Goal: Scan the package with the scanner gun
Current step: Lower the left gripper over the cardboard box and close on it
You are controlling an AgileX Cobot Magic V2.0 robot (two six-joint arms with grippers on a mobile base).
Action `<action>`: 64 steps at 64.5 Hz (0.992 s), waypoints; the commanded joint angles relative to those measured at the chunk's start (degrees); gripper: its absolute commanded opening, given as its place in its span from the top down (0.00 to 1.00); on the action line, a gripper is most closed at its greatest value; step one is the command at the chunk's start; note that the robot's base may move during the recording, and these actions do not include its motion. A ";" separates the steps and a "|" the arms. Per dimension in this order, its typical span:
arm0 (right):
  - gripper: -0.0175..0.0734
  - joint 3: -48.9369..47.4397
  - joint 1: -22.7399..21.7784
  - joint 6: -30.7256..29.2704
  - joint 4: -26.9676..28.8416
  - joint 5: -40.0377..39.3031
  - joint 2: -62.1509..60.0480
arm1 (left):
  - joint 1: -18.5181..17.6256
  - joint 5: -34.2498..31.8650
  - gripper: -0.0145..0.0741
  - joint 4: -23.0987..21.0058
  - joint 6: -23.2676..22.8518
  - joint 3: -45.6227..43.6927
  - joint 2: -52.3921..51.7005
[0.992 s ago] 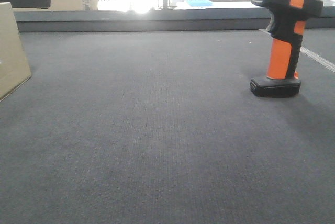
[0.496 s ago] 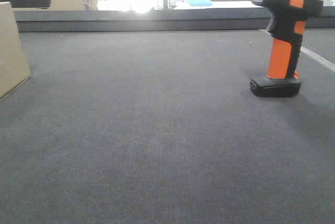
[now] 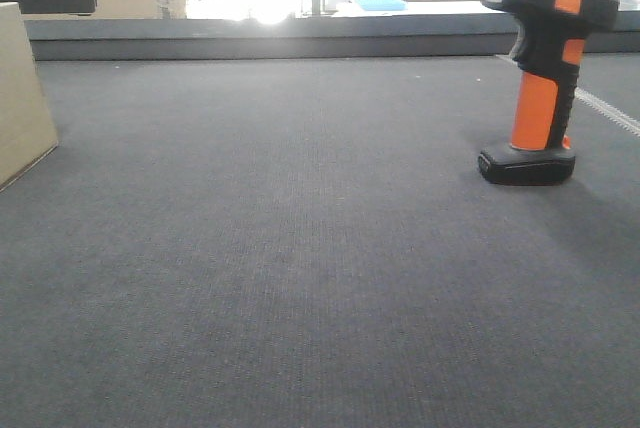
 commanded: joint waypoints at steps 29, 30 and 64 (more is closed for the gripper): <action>0.99 -0.01 -0.05 -0.01 0.05 -0.98 -0.14 | 0.83 8.89 0.25 -0.32 -0.39 -0.37 5.43; 0.99 -0.01 -0.05 -0.01 0.05 -0.98 -0.14 | 0.83 9.28 0.25 -0.32 -0.39 -0.37 5.70; 0.99 -0.01 -0.05 -0.01 0.05 -0.98 -0.14 | 0.83 16.23 0.31 -2.48 -0.39 -0.37 9.70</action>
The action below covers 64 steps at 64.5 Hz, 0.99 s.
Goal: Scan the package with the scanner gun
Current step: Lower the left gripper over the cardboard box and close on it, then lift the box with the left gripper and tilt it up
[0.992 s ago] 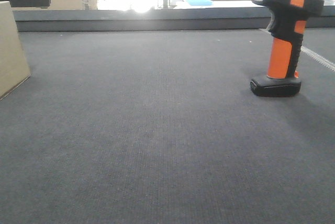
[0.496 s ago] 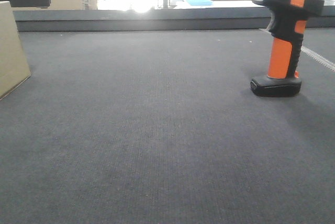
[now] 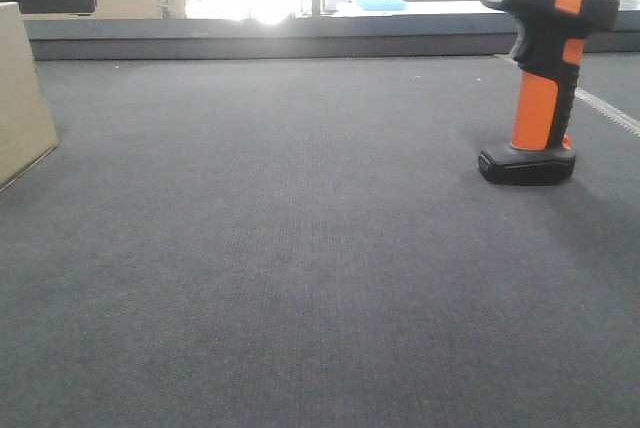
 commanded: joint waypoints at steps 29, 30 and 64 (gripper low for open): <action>0.99 -0.01 -0.05 -0.01 0.05 -0.98 -0.14 | -0.23 6.38 0.88 -3.98 -0.39 -3.62 -0.05; 0.99 -0.01 -0.05 -0.01 0.05 -0.98 -0.14 | -0.23 6.86 0.88 -5.15 -0.39 -3.97 -0.05; 0.99 -0.01 -0.05 -0.01 0.05 -0.98 -0.14 | -13.69 0.64 0.88 -18.79 -3.08 -7.90 -0.05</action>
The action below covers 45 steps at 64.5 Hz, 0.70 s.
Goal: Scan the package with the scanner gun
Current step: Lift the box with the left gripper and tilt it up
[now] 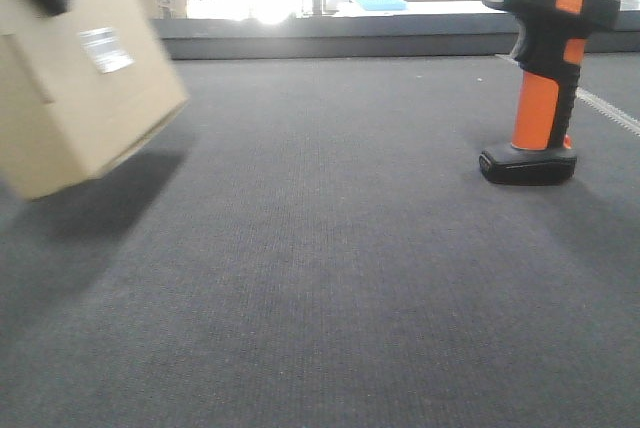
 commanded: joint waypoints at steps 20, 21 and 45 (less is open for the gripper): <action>0.99 -0.01 -0.05 -0.01 -0.07 -1.82 -0.14 | -7.94 -16.29 0.88 -1.17 -6.75 1.94 -0.05; 0.99 -0.01 -0.05 -0.01 -0.07 -1.82 -0.14 | -8.04 -16.45 0.88 -1.17 -6.88 2.25 -0.05; 0.99 -0.01 -0.05 -0.01 0.06 -7.25 -0.14 | -12.25 -22.85 0.88 -1.32 -10.27 6.39 -0.05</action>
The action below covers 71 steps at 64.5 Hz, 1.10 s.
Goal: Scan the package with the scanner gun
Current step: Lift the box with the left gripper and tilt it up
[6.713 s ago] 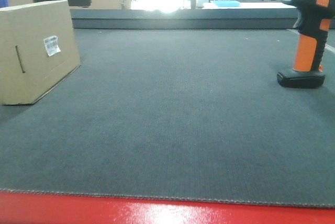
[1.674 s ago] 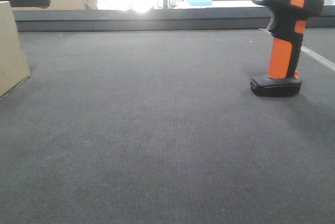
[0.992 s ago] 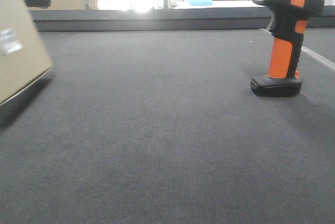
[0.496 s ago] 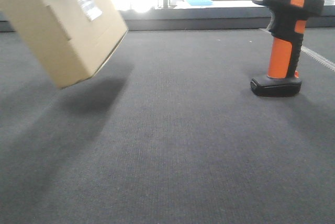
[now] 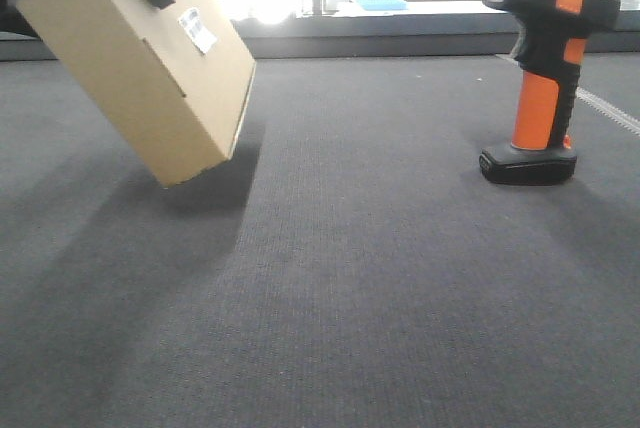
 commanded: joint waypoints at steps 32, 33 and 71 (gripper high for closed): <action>0.99 -11.83 -0.05 -0.01 0.12 9.30 3.65 | -5.39 -4.86 0.88 -0.66 -4.42 0.10 3.67; 0.99 -12.46 -0.05 -0.01 0.12 9.76 4.27 | -5.39 -4.86 0.88 -0.66 -4.78 0.10 3.67; 0.99 -19.04 -0.05 -0.01 3.17 8.69 36.13 | -5.27 -3.96 0.88 -0.66 -4.73 0.19 3.67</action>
